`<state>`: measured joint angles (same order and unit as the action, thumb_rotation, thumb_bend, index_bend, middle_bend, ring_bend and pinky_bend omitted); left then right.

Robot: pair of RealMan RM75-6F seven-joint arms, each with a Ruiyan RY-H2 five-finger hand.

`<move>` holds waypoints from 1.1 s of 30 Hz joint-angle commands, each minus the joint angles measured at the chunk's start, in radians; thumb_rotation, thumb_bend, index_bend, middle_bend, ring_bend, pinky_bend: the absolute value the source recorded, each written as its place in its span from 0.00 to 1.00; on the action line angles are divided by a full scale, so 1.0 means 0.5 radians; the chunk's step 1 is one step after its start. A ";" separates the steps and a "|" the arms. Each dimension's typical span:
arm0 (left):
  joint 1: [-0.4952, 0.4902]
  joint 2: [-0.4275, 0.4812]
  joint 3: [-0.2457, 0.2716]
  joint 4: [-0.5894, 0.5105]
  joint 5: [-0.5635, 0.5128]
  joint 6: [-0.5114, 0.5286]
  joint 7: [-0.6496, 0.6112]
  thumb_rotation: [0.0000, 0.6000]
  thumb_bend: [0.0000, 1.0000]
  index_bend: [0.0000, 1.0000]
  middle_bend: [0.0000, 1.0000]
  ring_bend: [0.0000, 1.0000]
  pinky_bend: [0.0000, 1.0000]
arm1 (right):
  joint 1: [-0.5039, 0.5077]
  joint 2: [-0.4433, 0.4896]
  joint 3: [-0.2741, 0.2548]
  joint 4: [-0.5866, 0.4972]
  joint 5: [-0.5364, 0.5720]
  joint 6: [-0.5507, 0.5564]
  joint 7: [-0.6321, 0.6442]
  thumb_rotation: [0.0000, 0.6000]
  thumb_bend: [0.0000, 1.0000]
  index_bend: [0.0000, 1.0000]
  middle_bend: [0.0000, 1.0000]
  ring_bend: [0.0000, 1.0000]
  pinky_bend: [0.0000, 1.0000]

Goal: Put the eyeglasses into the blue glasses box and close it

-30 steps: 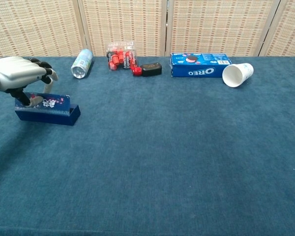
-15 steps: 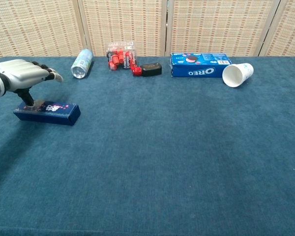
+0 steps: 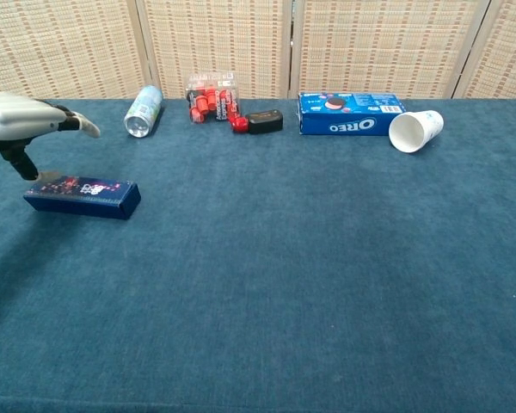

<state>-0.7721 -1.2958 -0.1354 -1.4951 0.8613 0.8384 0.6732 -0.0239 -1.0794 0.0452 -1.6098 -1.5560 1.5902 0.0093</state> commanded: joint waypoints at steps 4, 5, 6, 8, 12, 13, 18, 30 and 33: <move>-0.048 -0.076 0.079 0.058 -0.079 -0.046 0.027 1.00 0.38 0.07 0.00 0.00 0.00 | -0.005 -0.002 -0.003 0.009 -0.003 0.008 0.008 1.00 0.28 0.07 0.19 0.10 0.15; -0.063 -0.102 0.084 0.084 -0.098 -0.049 0.036 1.00 0.38 0.06 0.00 0.00 0.00 | -0.007 -0.002 -0.003 0.011 -0.001 0.010 0.011 1.00 0.28 0.07 0.19 0.10 0.15; -0.074 -0.121 0.086 0.104 -0.109 -0.049 0.042 1.00 0.38 0.05 0.00 0.00 0.00 | -0.010 -0.001 -0.003 0.012 0.001 0.012 0.013 1.00 0.28 0.07 0.19 0.10 0.15; -0.098 -0.168 0.089 0.156 -0.136 -0.040 0.058 1.00 0.38 0.04 0.00 0.00 0.00 | -0.013 -0.001 -0.003 0.015 0.005 0.015 0.017 1.00 0.28 0.07 0.19 0.10 0.15; -0.151 -0.233 0.096 0.237 -0.223 -0.075 0.090 1.00 0.38 0.03 0.00 0.00 0.00 | -0.017 0.000 -0.002 0.019 0.010 0.017 0.023 1.00 0.28 0.07 0.19 0.10 0.15; -0.164 -0.246 0.099 0.255 -0.242 -0.082 0.100 1.00 0.38 0.04 0.00 0.00 0.00 | -0.018 0.001 -0.001 0.020 0.012 0.019 0.025 1.00 0.28 0.07 0.19 0.10 0.15; -0.208 -0.317 0.115 0.344 -0.310 -0.080 0.129 1.00 0.38 0.18 0.00 0.00 0.00 | -0.023 0.003 0.002 0.027 0.023 0.019 0.035 1.00 0.28 0.07 0.19 0.10 0.15; -0.217 -0.334 0.136 0.373 -0.329 -0.047 0.069 1.00 0.38 0.33 0.00 0.00 0.00 | -0.008 0.003 0.008 0.028 0.027 -0.004 0.033 1.00 0.28 0.07 0.19 0.10 0.15; -0.203 -0.292 0.132 0.309 -0.326 -0.023 0.033 1.00 0.37 0.17 0.00 0.00 0.00 | -0.004 0.004 0.011 0.026 0.030 -0.010 0.031 1.00 0.28 0.07 0.19 0.10 0.15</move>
<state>-0.8779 -1.4532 -0.0679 -1.3252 0.6976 0.8200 0.6998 -0.0256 -1.0773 0.0509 -1.5966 -1.5413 1.5852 0.0248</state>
